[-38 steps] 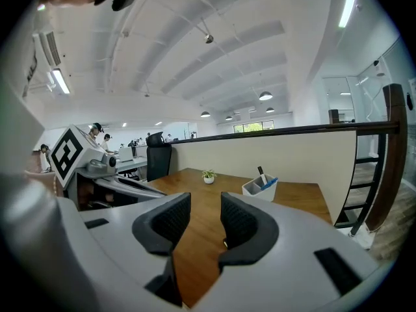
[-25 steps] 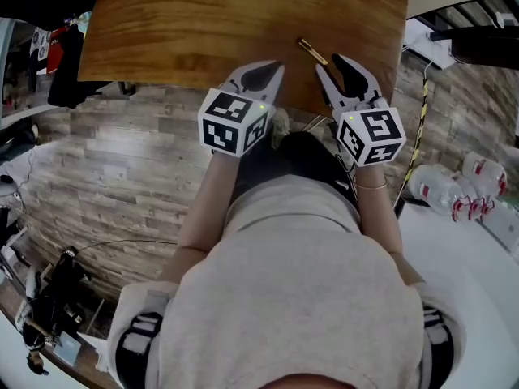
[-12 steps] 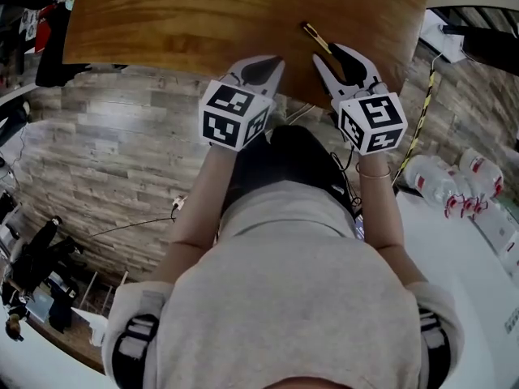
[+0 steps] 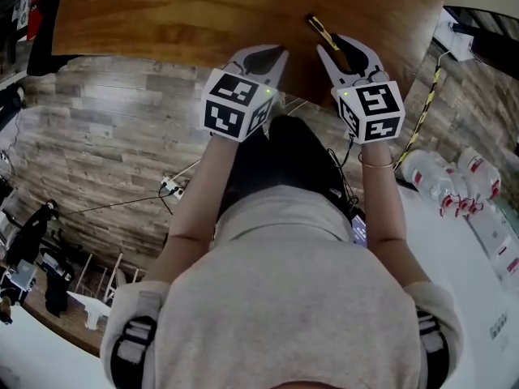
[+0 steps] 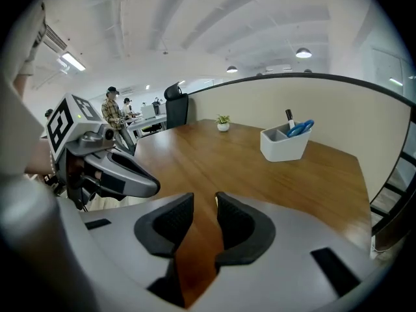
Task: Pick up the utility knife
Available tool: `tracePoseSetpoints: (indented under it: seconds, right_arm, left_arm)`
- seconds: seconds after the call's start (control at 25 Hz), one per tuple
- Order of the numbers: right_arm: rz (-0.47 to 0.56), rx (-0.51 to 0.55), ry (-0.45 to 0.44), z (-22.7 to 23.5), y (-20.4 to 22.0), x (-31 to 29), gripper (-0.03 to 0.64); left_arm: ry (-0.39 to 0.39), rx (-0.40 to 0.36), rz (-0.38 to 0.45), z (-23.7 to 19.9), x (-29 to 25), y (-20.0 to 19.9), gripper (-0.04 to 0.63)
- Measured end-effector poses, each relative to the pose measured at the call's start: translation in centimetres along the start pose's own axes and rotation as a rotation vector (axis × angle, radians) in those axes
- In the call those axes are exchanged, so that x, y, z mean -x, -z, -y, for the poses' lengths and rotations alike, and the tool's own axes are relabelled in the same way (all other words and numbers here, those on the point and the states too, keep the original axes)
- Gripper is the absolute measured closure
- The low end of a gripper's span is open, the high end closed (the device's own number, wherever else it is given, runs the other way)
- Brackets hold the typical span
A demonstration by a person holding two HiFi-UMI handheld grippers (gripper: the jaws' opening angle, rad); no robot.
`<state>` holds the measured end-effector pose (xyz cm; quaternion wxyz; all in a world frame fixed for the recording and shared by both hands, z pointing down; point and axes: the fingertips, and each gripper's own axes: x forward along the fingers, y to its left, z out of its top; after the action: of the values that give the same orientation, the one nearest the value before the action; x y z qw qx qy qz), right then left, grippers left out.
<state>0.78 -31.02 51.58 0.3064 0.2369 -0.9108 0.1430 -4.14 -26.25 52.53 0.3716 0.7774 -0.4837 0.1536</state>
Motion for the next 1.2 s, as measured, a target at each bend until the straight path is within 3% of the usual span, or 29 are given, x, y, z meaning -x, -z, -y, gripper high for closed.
tracePoseSetpoints:
  seconds: [0.72,1.08,1.2]
  right_arm:
    - [-0.194,0.143,-0.026,1.9,2.3,-5.1,0.497]
    - [-0.217,0.157,-0.029,1.9,3.0,-5.8,0.501]
    - [-0.217,0.165,-0.045,1.8,3.1,-5.7,0.529]
  left_arm:
    - [-0.027,0.014,0.001,-3.3,-2.7,-1.6,0.583]
    - [-0.018,0.034,0.003,-3.5,-3.1,-1.7,0.583]
    - [-0.018,0.035,0.002,-3.4,-3.2,-1.6,0.583]
